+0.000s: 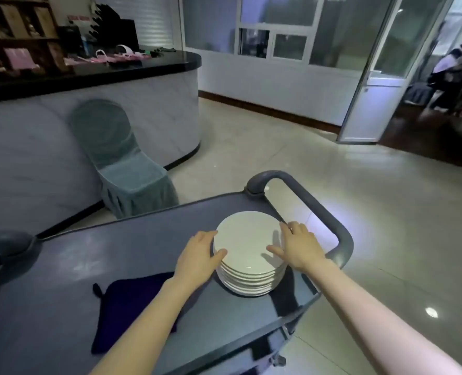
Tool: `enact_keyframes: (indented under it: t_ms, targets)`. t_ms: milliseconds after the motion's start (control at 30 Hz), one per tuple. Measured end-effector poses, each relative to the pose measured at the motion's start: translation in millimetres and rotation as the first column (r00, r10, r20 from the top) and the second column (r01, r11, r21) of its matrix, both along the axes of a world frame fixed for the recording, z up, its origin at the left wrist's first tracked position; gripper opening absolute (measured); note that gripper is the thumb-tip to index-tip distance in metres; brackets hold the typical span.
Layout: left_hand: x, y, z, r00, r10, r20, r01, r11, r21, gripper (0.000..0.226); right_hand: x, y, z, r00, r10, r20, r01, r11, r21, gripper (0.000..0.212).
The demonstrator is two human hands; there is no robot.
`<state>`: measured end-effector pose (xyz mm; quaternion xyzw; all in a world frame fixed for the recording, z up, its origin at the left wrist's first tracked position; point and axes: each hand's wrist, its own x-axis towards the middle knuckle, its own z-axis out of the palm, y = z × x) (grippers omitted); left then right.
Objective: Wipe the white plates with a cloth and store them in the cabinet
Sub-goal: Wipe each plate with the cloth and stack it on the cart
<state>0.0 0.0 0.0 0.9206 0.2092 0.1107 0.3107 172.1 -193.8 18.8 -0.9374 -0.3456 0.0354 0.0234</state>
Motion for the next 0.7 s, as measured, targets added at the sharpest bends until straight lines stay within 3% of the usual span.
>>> enact_keyframes:
  t_ms: [100,167,367,500,700]
  targets:
    - [20,-6,-10,0.997,0.078,-0.004,-0.077,0.988,-0.133,0.053,10,0,-13,0.988,-0.087,-0.124,0.099,0.990,0.097,0.086]
    - [31,-10,-15,0.993,0.119,-0.017,-0.120,0.975,-0.189,0.048,15,4,-18,0.971,-0.102,-0.217,0.143,0.974,0.178,0.076]
    - [48,-9,-26,0.954,0.295,-0.048,-0.298,0.925,-0.235,0.040,31,14,-31,0.895,-0.159,-0.416,0.317,0.884,0.345,0.062]
    - [50,-7,-29,0.907,0.416,-0.064,-0.408,0.833,-0.373,0.042,36,18,-32,0.867,-0.169,-0.470,0.376,0.839,0.393,0.063]
    - [46,2,-33,0.876,0.472,-0.102,-0.434,0.677,-0.595,0.050,41,21,-27,0.844,-0.123,-0.523,0.369,0.841,0.397,0.060]
